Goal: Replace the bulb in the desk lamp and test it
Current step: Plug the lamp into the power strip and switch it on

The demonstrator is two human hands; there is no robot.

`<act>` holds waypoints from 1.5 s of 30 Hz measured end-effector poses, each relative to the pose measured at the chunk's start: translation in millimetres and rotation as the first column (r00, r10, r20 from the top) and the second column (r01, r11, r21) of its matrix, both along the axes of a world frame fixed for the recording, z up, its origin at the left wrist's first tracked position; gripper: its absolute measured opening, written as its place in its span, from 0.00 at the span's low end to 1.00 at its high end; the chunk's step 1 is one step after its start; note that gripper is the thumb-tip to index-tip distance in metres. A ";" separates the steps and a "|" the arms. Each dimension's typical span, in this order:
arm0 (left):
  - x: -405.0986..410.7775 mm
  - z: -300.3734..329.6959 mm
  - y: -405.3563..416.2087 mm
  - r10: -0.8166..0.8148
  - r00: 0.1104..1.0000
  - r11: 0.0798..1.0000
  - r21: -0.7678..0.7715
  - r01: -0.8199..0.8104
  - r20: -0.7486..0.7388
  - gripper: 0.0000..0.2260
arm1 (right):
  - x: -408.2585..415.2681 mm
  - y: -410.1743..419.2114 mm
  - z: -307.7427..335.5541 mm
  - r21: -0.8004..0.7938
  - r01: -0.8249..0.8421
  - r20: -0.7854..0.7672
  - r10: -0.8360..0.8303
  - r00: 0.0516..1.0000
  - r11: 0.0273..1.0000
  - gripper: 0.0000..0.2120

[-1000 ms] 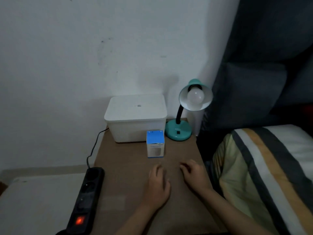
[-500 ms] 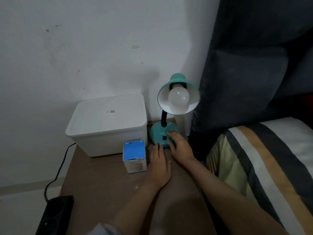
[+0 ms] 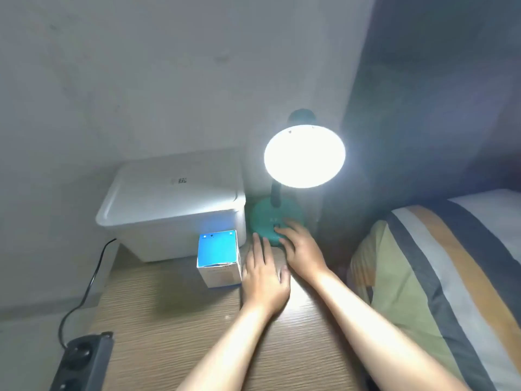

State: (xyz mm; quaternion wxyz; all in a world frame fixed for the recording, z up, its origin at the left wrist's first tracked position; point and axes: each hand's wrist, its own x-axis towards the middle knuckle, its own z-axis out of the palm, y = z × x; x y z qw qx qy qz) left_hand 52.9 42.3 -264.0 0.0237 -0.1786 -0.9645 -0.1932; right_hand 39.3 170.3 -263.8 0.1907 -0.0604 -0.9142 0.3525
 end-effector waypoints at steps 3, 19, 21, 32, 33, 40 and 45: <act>-0.8 -1.1 0.3 -0.004 1.000 1.000 -0.001 0.004 -0.025 0.34 | 0.0 1.6 -0.9 -0.001 -0.009 0.006 0.009 1.000 1.000 0.13; 0.2 -0.5 0.9 -0.002 1.000 1.000 -0.021 0.001 -0.016 0.34 | 1.3 4.0 1.2 -0.007 -0.021 -0.026 0.021 0.999 1.000 0.14; 0.6 -0.7 1.3 0.002 1.000 1.000 -0.012 -0.002 -0.020 0.34 | 1.1 4.4 0.3 0.003 -0.018 -0.008 0.018 1.000 1.000 0.15; 0.4 0.1 1.4 -0.004 1.000 1.000 -0.023 0.003 -0.025 0.33 | 1.1 5.1 2.2 -0.001 -0.017 0.054 0.017 0.998 1.000 0.17; 0.3 0.4 1.4 -0.003 1.000 1.000 -0.025 0.002 -0.024 0.33 | 0.9 5.2 2.1 -0.001 -0.019 0.054 0.019 0.998 1.000 0.17; 0.3 0.9 0.9 -0.008 1.000 1.000 -0.023 0.007 -0.023 0.33 | 1.2 4.5 4.6 -0.007 -0.018 0.056 0.018 0.998 1.000 0.17; -0.6 -1.8 1.0 -0.010 1.000 1.000 -0.021 0.009 -0.027 0.33 | 1.3 5.6 4.4 -0.023 -0.024 0.066 0.026 0.998 0.999 0.18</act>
